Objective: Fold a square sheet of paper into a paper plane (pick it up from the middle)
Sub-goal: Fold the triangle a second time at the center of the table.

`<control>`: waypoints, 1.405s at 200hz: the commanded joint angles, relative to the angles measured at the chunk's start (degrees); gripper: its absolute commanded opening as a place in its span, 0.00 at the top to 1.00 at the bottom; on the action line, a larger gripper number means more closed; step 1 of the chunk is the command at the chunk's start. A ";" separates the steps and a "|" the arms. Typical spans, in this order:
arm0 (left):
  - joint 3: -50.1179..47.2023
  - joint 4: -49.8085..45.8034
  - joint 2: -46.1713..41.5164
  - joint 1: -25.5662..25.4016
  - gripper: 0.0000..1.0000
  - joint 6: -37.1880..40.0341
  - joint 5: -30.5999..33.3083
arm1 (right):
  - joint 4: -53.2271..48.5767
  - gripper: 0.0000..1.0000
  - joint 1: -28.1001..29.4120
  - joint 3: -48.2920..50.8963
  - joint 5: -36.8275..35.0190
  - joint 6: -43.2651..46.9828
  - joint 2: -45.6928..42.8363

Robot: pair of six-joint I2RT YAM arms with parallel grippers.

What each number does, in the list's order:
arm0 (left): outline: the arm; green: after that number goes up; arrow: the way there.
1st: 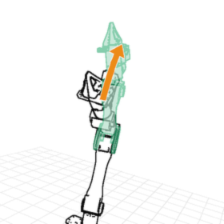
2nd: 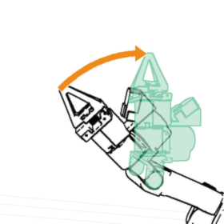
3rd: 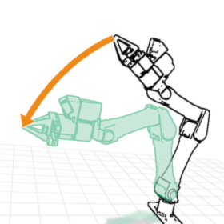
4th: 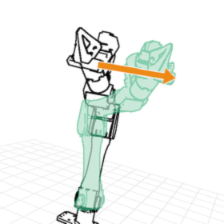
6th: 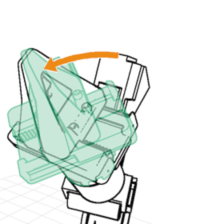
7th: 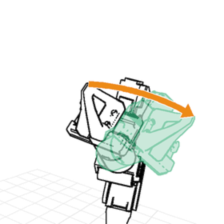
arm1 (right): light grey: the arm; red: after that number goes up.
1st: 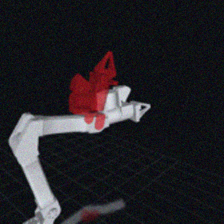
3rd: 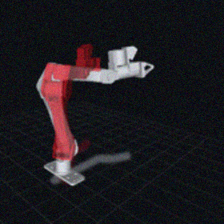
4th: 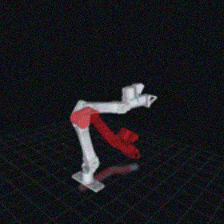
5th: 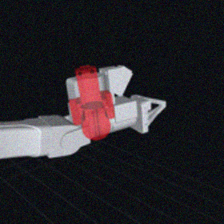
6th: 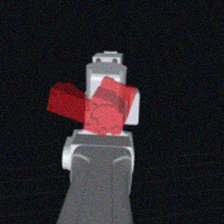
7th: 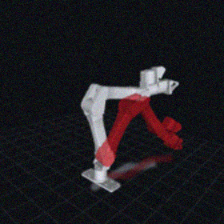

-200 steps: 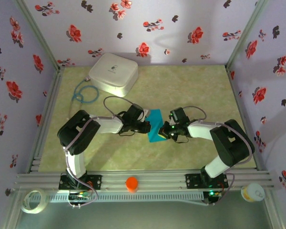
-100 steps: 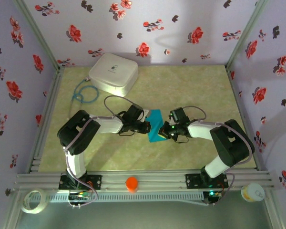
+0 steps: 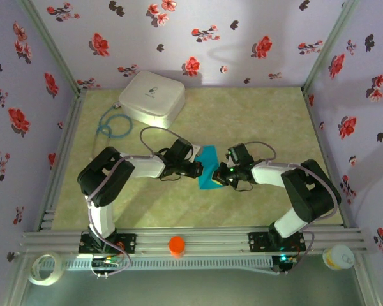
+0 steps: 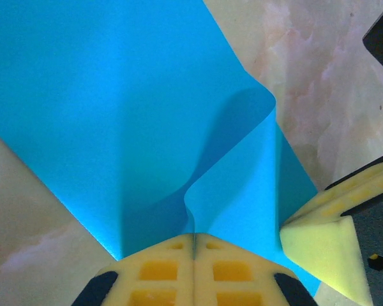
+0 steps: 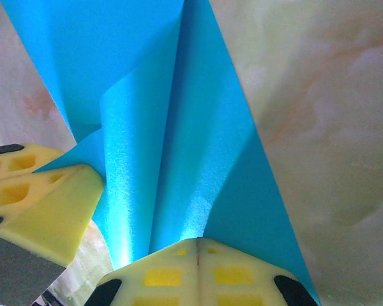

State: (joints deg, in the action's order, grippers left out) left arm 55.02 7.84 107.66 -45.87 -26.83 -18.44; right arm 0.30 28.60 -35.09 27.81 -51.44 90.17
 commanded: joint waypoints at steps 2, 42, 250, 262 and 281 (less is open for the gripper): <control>1.70 -1.50 1.31 -0.19 1.00 1.52 0.27 | -3.94 1.00 -0.12 0.96 -2.06 1.08 0.80; 2.02 -2.04 2.03 -0.19 1.00 2.04 0.51 | -3.64 1.00 -0.21 0.99 -1.80 1.08 0.87; 0.60 -3.17 3.25 0.50 1.00 0.04 0.89 | 11.44 1.00 -2.08 1.02 4.80 -7.58 -3.92; 0.52 -3.33 3.26 0.52 1.00 0.02 0.94 | 12.45 1.00 -1.81 0.39 5.13 -8.02 -2.48; 0.52 -3.44 3.22 0.52 1.00 -0.04 0.99 | 13.15 1.00 -1.21 -0.73 5.47 -8.06 -0.60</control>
State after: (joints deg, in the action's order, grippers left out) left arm 56.31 6.83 108.92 -45.74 -26.61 -18.41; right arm 10.09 26.68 -34.44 31.53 -57.58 87.20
